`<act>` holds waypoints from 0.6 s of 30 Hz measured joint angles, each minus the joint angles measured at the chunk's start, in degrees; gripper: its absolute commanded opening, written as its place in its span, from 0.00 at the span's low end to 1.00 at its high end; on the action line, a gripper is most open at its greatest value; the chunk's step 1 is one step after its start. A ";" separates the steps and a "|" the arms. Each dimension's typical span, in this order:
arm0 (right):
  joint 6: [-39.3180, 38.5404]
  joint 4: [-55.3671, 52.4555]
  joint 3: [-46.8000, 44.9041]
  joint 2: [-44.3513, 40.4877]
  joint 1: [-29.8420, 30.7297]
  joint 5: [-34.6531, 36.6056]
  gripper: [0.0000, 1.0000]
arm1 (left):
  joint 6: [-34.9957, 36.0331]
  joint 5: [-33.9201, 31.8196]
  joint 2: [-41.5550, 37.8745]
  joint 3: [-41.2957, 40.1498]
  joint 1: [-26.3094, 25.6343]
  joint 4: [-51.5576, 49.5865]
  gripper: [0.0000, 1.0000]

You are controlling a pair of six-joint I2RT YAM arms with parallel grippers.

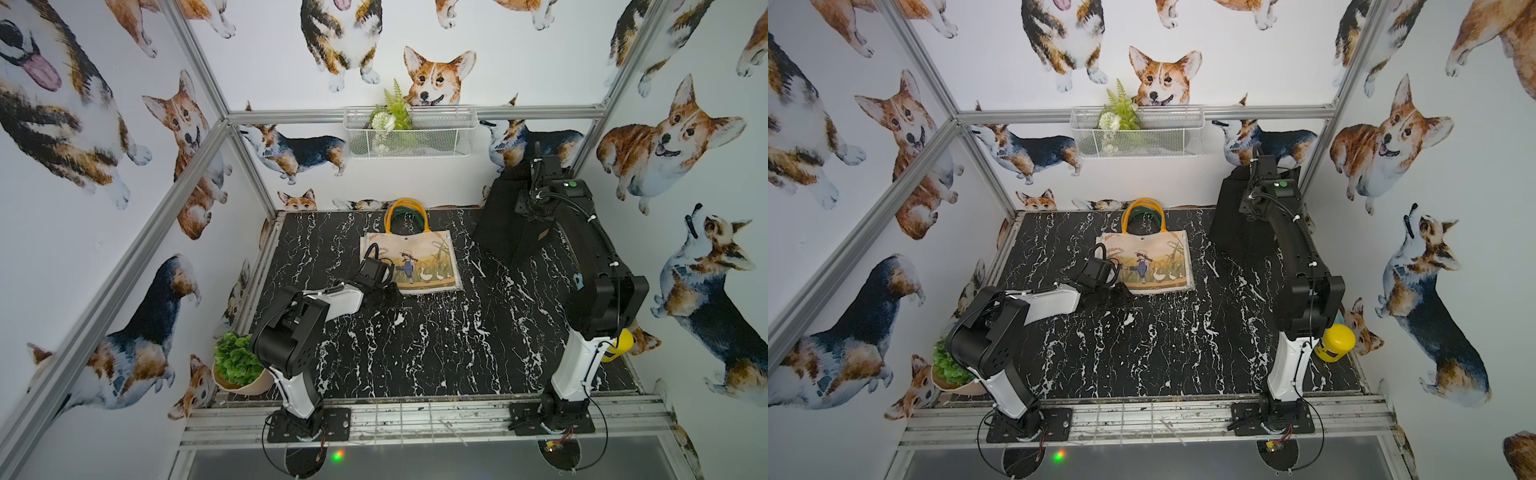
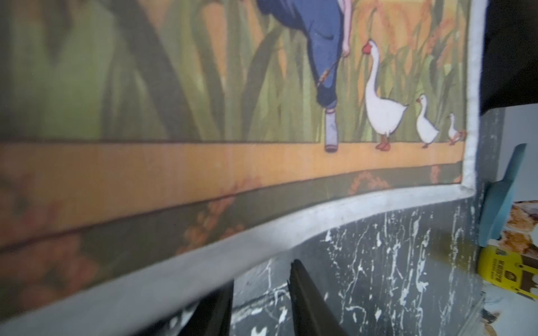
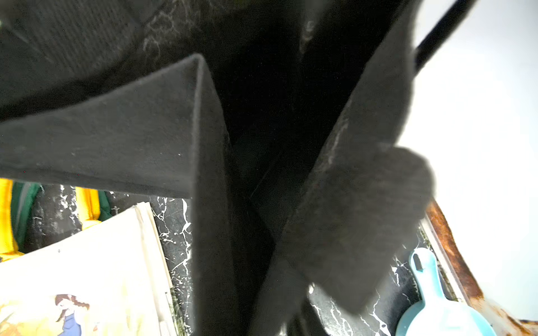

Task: Put away the canvas bag
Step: Move the canvas bag to the center of the board.

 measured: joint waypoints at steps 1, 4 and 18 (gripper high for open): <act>0.00 -0.02 0.00 0.09 0.00 0.07 0.00 | 0.09 0.02 -1.09 -0.50 0.04 -1.22 0.37; 0.04 -0.15 -0.09 0.11 -0.02 0.07 0.00 | 0.15 1.42 -4.63 -2.32 0.07 -1.90 0.38; 0.22 2.03 -21.75 -20.74 0.09 1.70 0.00 | 1.68 3.48 -34.07 -5.84 -0.11 -10.16 0.45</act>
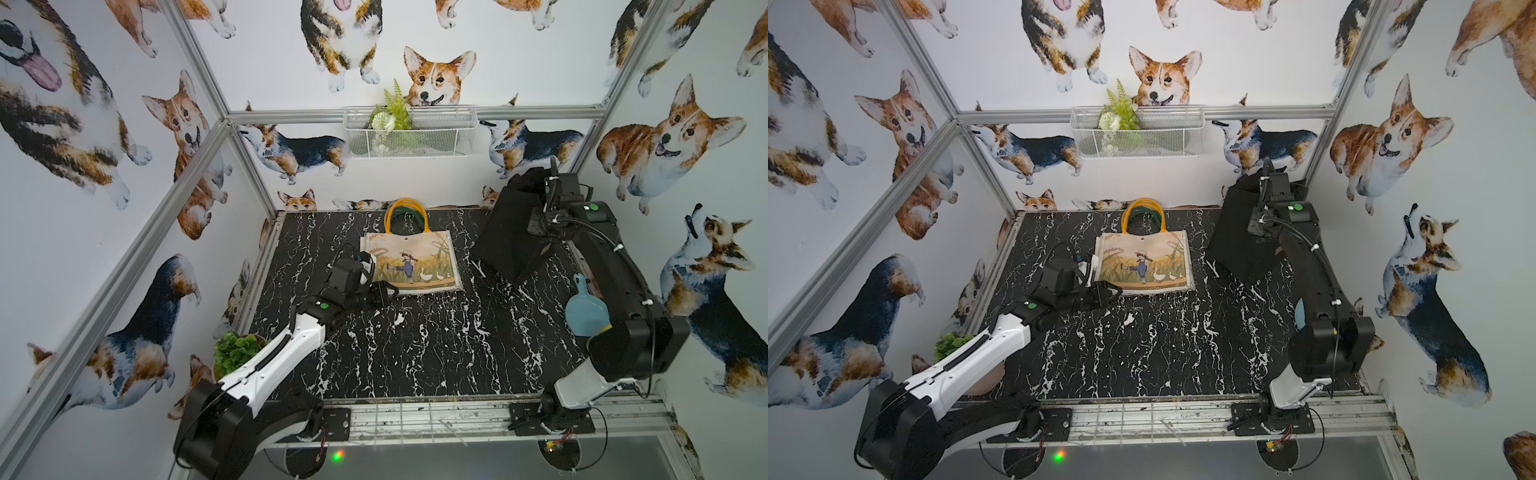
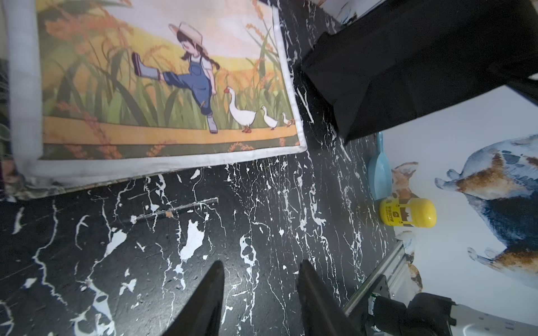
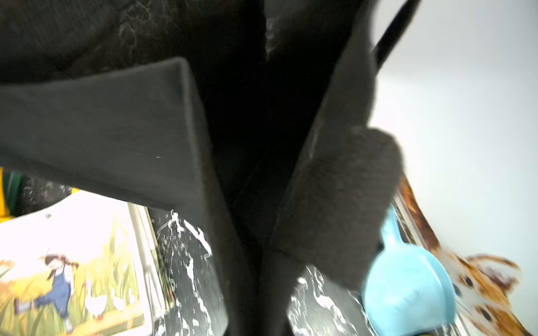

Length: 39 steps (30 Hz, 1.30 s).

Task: Put away the canvas bag
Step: Move the canvas bag to the center of the board.

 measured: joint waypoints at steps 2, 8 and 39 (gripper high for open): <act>0.63 -0.02 -4.83 -6.12 0.44 -0.04 0.00 | 0.94 -0.13 -0.57 1.68 0.00 -1.68 0.45; 1.14 -3.39 -14.47 -23.54 8.17 0.48 0.00 | 0.79 1.01 0.07 3.10 0.00 -3.67 0.44; 9.92 -19.80 -16.61 -36.63 45.29 -16.37 0.00 | -5.22 0.09 -11.89 -5.75 -0.11 -5.31 0.45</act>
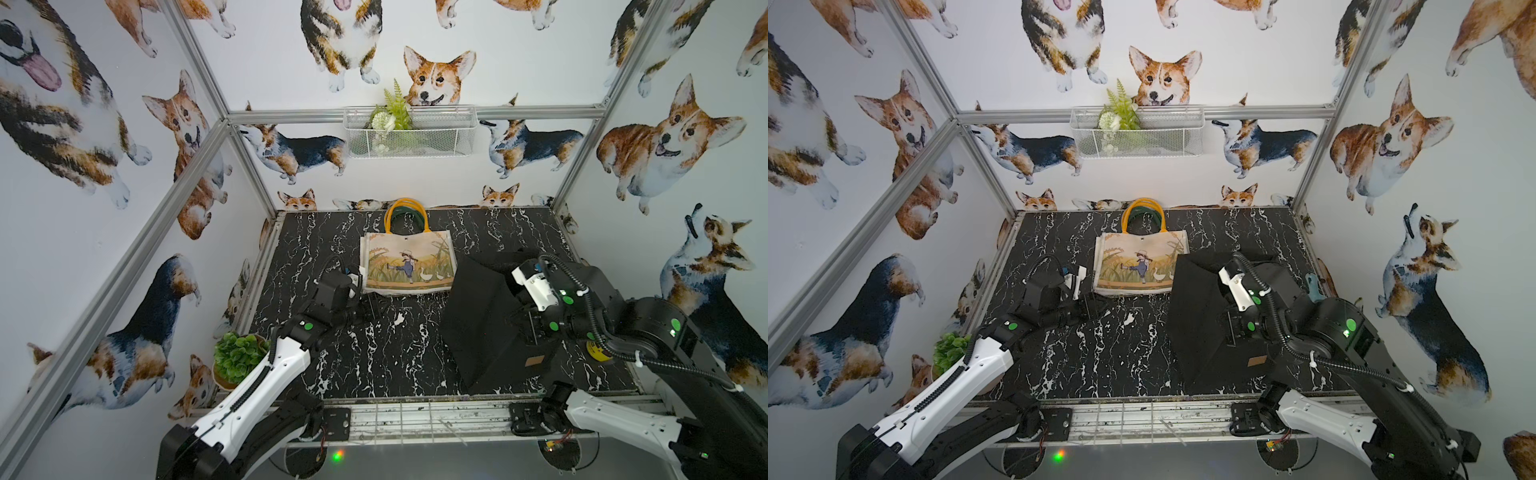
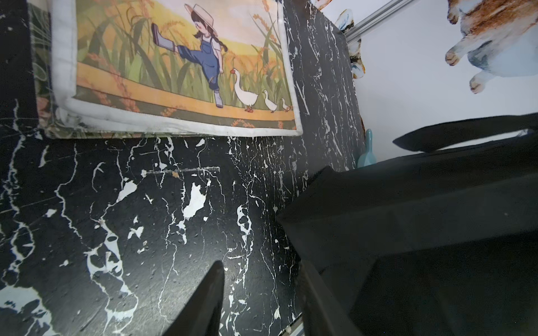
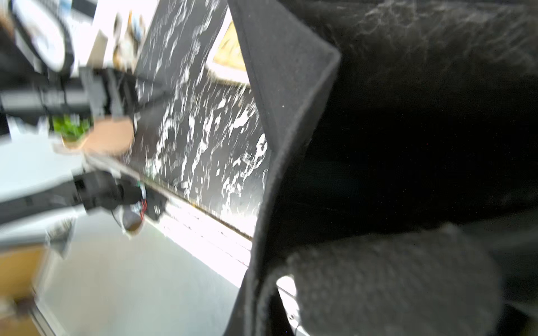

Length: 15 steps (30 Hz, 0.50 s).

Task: Put away the canvas bag
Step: Move the canvas bag to the center of the board.

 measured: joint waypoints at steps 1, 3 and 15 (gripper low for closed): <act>0.46 0.26 0.02 1.18 3.02 0.74 0.00 | -0.15 0.00 -0.07 -0.22 0.00 0.11 0.45; 1.95 0.96 0.17 4.50 8.90 2.58 0.00 | -0.35 0.00 -0.35 -0.61 0.00 0.74 0.45; 8.04 7.50 2.86 11.85 18.08 13.14 0.00 | 2.19 0.70 -2.40 2.36 -0.02 -2.38 0.46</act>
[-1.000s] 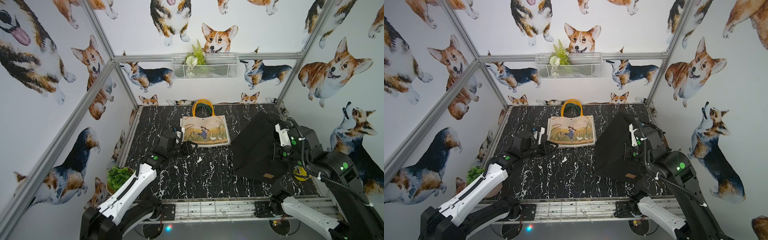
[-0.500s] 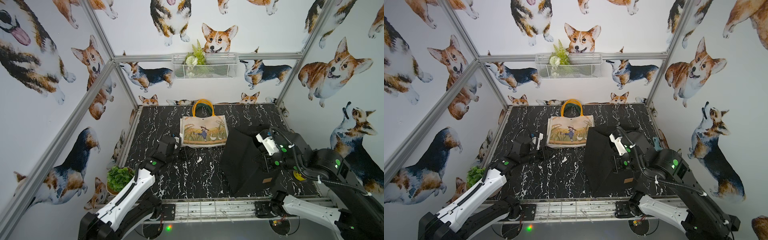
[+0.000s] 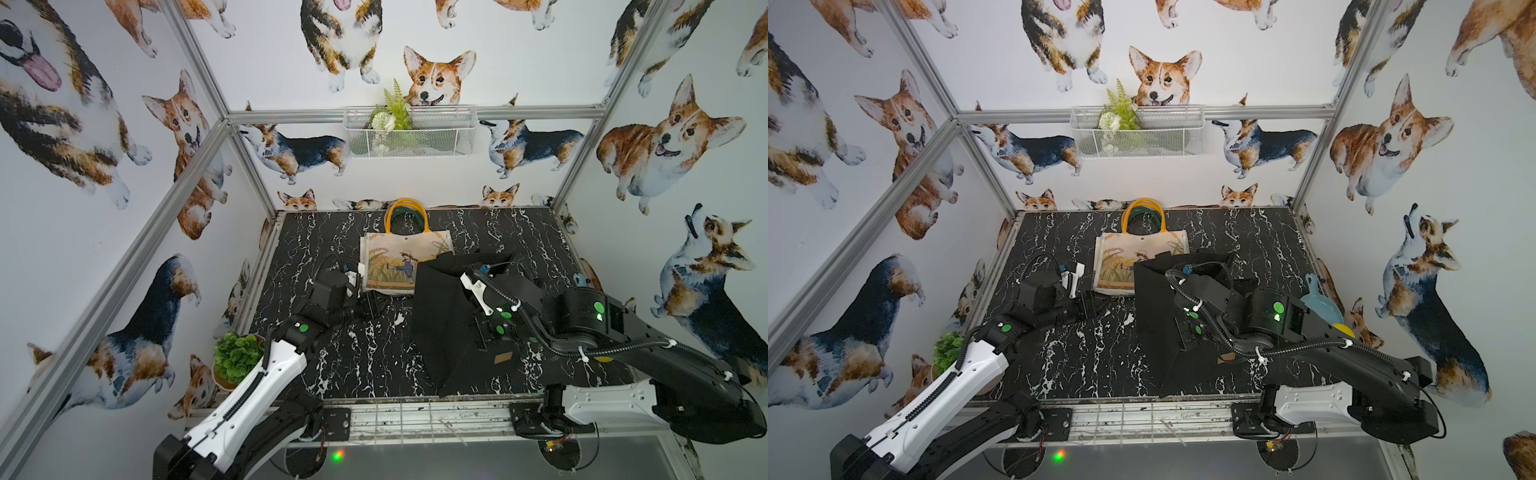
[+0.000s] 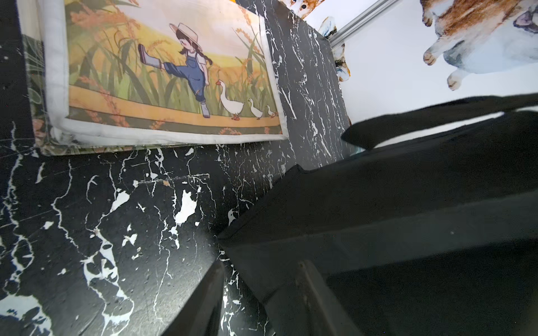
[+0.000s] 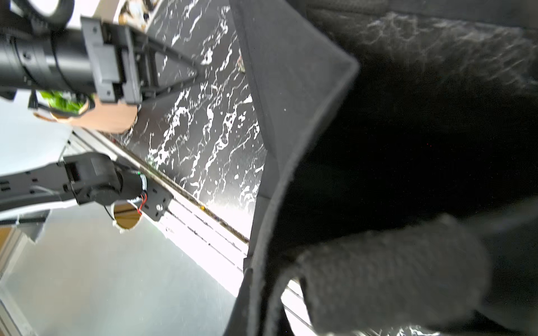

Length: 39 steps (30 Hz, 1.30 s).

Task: Put away the canvas bag
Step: Move the canvas bag to the center of the board.

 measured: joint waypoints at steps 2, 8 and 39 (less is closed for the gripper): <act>1.03 0.66 -1.18 -1.03 0.00 0.81 0.00 | 0.39 -0.02 -1.11 0.09 0.00 -1.27 0.47; 3.78 1.01 -5.22 -4.17 0.00 2.54 0.22 | 0.76 -0.04 -3.98 -0.83 0.02 -3.63 0.47; 9.86 2.73 -19.65 -22.62 0.00 0.33 0.36 | -6.78 1.29 2.60 -4.44 0.09 6.25 0.57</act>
